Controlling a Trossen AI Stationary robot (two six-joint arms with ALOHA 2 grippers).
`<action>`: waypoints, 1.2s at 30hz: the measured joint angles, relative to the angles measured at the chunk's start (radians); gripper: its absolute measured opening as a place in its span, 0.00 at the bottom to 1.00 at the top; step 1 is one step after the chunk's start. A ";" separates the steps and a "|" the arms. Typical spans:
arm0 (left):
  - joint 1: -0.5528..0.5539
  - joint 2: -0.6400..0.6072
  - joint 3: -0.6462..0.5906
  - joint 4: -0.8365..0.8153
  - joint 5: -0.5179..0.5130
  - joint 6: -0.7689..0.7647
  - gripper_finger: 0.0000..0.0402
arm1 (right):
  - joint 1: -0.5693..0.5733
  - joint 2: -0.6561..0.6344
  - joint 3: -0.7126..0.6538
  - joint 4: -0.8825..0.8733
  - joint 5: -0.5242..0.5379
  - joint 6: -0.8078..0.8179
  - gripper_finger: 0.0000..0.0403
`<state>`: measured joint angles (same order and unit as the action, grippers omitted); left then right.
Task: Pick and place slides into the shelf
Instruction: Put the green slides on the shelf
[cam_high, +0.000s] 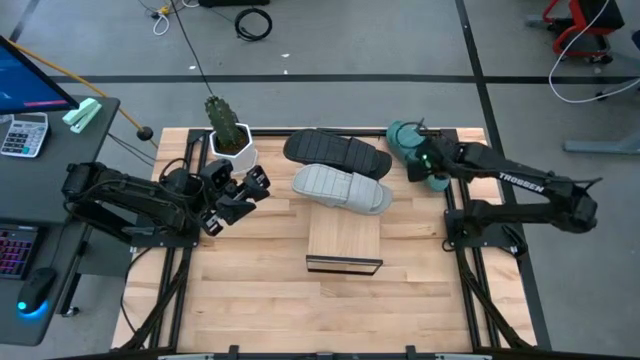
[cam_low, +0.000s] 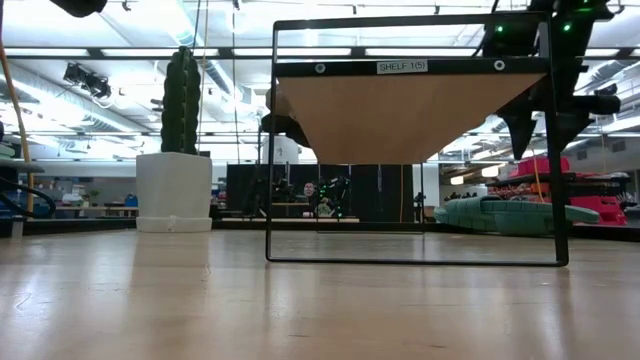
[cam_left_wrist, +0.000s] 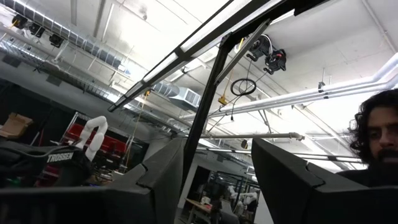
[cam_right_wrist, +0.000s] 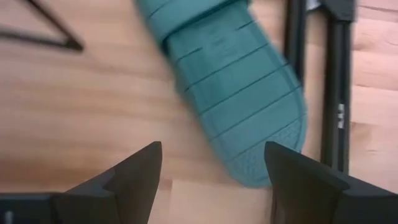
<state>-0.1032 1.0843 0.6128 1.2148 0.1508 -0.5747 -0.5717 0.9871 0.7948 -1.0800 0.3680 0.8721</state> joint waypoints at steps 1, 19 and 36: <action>0.000 0.000 0.000 0.000 0.000 0.000 0.49 | -0.020 0.000 0.000 0.011 0.009 0.001 0.72; 0.000 0.000 0.000 0.000 0.000 0.001 0.48 | -0.213 0.009 0.001 0.188 -0.057 -0.075 0.71; 0.000 0.000 0.000 0.000 0.000 0.008 0.48 | -0.211 0.049 0.001 0.141 -0.204 -0.269 0.70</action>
<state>-0.1034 1.0843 0.6128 1.2149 0.1507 -0.5671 -0.7826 1.0359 0.7956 -0.9387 0.1639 0.6033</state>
